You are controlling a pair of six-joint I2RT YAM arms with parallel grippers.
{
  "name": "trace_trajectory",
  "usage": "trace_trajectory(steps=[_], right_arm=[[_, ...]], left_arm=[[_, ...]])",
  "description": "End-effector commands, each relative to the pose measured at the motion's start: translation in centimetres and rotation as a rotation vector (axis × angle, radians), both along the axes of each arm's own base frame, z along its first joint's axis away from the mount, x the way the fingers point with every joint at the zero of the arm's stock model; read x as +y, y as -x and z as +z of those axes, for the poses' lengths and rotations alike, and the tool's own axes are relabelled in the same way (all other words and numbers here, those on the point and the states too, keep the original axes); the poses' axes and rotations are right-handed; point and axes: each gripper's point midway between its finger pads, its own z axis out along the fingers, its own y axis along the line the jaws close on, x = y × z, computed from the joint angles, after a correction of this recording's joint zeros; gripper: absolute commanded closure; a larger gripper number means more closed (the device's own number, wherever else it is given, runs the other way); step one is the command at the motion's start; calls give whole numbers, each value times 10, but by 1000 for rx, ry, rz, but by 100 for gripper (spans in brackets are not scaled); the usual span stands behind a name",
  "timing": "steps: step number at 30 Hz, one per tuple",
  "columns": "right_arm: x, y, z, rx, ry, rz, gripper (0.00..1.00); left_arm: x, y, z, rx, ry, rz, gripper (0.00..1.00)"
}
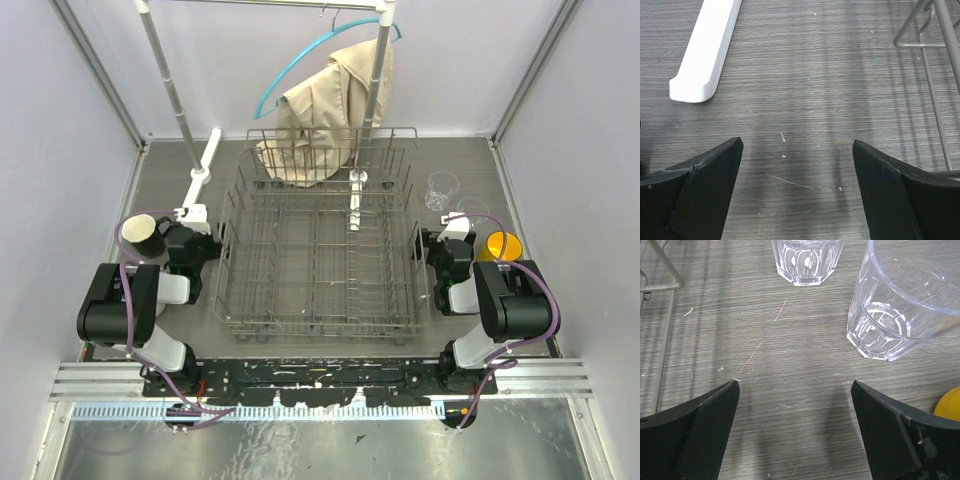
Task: Load the cups into the dish rack
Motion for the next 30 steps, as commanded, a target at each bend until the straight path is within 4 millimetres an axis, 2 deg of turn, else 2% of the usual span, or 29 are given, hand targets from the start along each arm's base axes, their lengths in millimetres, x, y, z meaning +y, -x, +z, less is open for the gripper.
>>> trace_trajectory(steps=[1, 10, 14, 23, 29, 30], right_arm=[[7, -10, 24, -95, -8, 33, 0], [9, -13, 31, -123, -10, 44, 0], [4, -13, 38, -151, -15, 9, 0], [-2, -5, 77, -197, -22, -46, 0], [-18, 14, 102, -209, -9, -137, 0], [-18, 13, 109, -216, -16, -143, 0]], left_arm=[[2, -8, 14, -48, -5, 8, 2], [3, -11, 18, -61, -6, 12, 2], [4, -11, 22, -76, -7, 21, 2], [16, 0, 58, -96, 1, 96, 2], [33, 23, 88, -103, 36, 222, 2], [37, 26, 99, -103, 36, 248, 2]])
